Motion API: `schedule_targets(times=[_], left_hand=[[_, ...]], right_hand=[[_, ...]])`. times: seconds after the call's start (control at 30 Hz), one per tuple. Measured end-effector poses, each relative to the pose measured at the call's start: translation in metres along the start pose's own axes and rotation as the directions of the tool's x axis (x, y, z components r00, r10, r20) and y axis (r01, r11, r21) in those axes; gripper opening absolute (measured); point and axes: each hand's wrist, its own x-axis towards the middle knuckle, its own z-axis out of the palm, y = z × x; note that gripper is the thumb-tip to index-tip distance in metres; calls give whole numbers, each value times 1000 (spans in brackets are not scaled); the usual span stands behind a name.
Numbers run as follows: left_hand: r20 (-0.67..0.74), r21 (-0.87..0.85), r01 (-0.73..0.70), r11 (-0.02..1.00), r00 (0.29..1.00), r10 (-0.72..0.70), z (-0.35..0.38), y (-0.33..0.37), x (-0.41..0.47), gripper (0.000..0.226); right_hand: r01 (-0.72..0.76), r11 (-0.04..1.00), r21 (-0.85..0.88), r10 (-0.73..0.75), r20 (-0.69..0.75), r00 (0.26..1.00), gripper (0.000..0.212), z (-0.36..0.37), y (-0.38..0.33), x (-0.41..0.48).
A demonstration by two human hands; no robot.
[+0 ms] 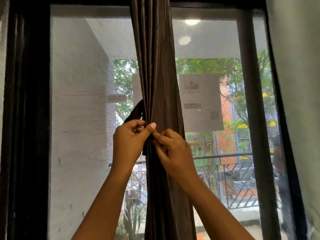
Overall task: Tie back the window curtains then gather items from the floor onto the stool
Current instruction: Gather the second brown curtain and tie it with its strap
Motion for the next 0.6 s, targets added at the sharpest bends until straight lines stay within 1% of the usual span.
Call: schedule_targets(times=[0.03,0.07,0.1,0.13,0.17,0.2,0.23,0.27,0.3,0.33,0.37,0.4,0.43,0.47,0.53,0.6], left_hand=[[-17,13,11,1000,1000,-11,1,0,2,14],[-33,23,20,1000,999,-19,2,0,3,12],[-49,41,23,999,999,-21,4,0,3,11],[-64,65,18,998,998,-14,5,1,3,11],[-78,91,5,996,997,3,7,2,1,13],[-92,120,-11,993,996,22,9,3,0,15],[-104,147,-24,989,994,39,10,5,-2,16],[-114,172,-31,985,992,52,11,6,-3,17],[-123,196,-35,980,991,60,12,7,-4,17],[-131,216,-37,976,989,67,12,8,-5,18],[-138,233,-39,972,988,72,12,8,-6,19],[-146,247,-39,968,986,77,12,9,-7,20],[-155,259,-36,965,985,78,12,9,-7,21],[-163,267,-32,963,983,78,12,10,-9,21],[-174,261,-23,965,982,70,13,12,-13,22],[-176,241,-13,970,983,57,17,14,-20,24]], right_hand=[[17,1000,7,-17,12,1000,41,-2,4,1],[4,1000,30,-4,2,1000,40,-6,9,2],[-46,996,70,49,-40,998,37,-10,14,4],[-125,986,114,137,-106,985,32,-13,21,6],[-232,962,145,253,-153,955,29,-13,30,10],[-356,921,157,379,-153,913,33,-12,40,15],[-478,860,179,497,-84,864,42,-10,48,20],[-579,779,241,590,31,806,52,-8,57,26],[-658,678,327,650,152,745,56,-7,63,31],[-714,576,397,680,252,689,53,-6,67,34],[-736,526,426,685,301,664,43,-5,71,35],[-724,559,405,683,271,678,31,-6,74,36],[-697,623,355,678,200,707,22,-7,76,35],[-670,677,305,669,126,733,18,-10,75,32],[-611,753,244,628,11,778,15,-19,66,24],[-513,827,232,544,-100,833,14,-31,54,13]])
